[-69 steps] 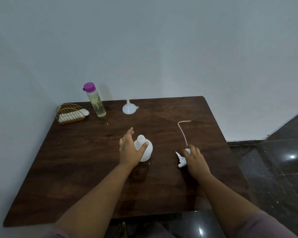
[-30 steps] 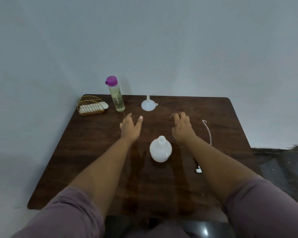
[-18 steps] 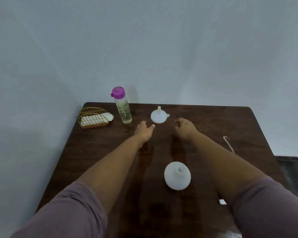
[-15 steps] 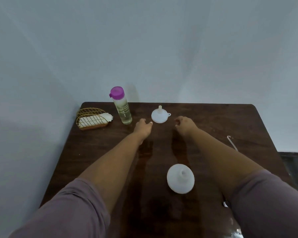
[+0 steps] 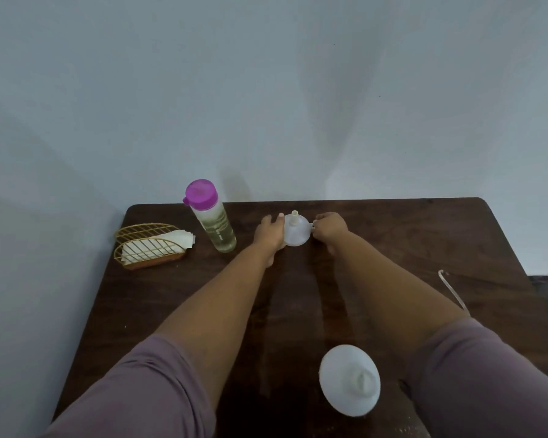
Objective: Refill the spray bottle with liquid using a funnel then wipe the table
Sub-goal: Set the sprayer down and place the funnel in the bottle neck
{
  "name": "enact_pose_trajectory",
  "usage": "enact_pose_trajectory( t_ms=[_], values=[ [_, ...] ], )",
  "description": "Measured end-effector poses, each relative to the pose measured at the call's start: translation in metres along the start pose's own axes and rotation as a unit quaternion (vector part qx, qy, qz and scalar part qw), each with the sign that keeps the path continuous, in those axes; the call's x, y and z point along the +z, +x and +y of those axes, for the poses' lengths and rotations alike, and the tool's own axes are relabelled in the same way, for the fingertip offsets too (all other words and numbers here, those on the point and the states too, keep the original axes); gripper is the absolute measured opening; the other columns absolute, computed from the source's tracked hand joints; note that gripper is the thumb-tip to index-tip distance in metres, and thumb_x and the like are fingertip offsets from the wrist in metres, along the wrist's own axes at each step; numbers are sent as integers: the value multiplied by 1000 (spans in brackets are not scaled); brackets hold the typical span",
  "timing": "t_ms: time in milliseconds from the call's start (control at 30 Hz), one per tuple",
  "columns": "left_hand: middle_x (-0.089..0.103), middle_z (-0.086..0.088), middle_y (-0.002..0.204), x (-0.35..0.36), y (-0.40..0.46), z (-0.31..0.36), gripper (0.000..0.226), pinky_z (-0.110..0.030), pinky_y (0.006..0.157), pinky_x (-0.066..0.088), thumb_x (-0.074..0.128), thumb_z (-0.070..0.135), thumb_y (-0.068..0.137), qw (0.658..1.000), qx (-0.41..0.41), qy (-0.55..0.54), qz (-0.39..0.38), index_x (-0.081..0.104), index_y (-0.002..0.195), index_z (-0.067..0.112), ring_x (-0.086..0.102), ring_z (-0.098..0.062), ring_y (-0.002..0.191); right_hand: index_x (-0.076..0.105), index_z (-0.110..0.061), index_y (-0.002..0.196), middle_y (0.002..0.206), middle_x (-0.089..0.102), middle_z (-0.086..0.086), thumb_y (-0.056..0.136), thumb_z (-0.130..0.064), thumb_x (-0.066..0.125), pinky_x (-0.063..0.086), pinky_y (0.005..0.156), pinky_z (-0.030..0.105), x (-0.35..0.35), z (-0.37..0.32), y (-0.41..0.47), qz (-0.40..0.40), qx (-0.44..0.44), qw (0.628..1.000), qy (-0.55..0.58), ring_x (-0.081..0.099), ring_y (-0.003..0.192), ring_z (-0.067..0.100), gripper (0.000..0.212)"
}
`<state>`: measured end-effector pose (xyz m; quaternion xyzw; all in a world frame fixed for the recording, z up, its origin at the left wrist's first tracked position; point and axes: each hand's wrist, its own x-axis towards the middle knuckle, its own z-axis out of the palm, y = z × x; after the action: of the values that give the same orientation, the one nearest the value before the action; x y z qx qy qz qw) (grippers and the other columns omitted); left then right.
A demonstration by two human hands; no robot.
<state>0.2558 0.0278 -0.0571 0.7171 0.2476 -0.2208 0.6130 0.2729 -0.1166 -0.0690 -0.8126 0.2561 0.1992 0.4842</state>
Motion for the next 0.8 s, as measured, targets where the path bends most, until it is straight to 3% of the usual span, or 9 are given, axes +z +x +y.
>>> enact_pose_trajectory(
  t_ms=[100,200,267,367,567,700,800],
  values=[
    [49,-6,139,7,30,-20,78,-46,101,48,44,70,74,999,7,51,10,54,133,20,54,-28,120,56,5,122,113,64,15,90,0,51,49,84,33,3,0,-3,3,16,1000,4,59,101,23,33],
    [49,-9,135,9,0,-1,75,-48,102,46,42,73,76,994,19,105,35,62,124,20,54,-33,118,56,-2,127,127,59,15,93,-13,55,47,95,35,3,-2,-17,34,31,999,6,55,116,29,36],
    [43,-8,141,6,-20,11,70,-46,107,40,42,70,85,987,46,146,45,60,129,20,43,-34,128,55,-6,129,128,58,13,93,-23,55,46,86,31,6,-4,-26,42,24,999,-11,56,113,27,39],
    [33,-8,147,6,-36,15,65,-42,105,33,40,63,93,977,61,196,64,51,139,18,27,-32,137,64,-4,110,110,66,14,94,-26,52,45,69,30,10,-7,-41,36,18,999,2,59,89,24,30],
    [34,-5,144,15,-87,12,55,-39,104,31,40,57,96,986,70,131,81,53,137,24,29,-28,132,64,-5,108,103,68,15,90,-36,55,50,72,33,-12,-8,-84,24,22,997,64,63,87,26,36],
    [38,-3,138,20,-131,2,56,-41,108,37,45,60,91,991,78,73,87,55,134,25,37,-26,128,65,-7,97,94,67,14,88,-30,57,53,75,37,-33,4,-123,19,-3,994,104,61,79,26,26],
    [39,-3,135,24,-169,-2,58,-46,104,44,50,58,86,991,104,46,77,57,133,25,46,-26,122,66,-11,97,97,66,11,89,-28,59,56,85,40,-48,14,-156,22,-14,990,138,65,88,27,21]
  ],
)
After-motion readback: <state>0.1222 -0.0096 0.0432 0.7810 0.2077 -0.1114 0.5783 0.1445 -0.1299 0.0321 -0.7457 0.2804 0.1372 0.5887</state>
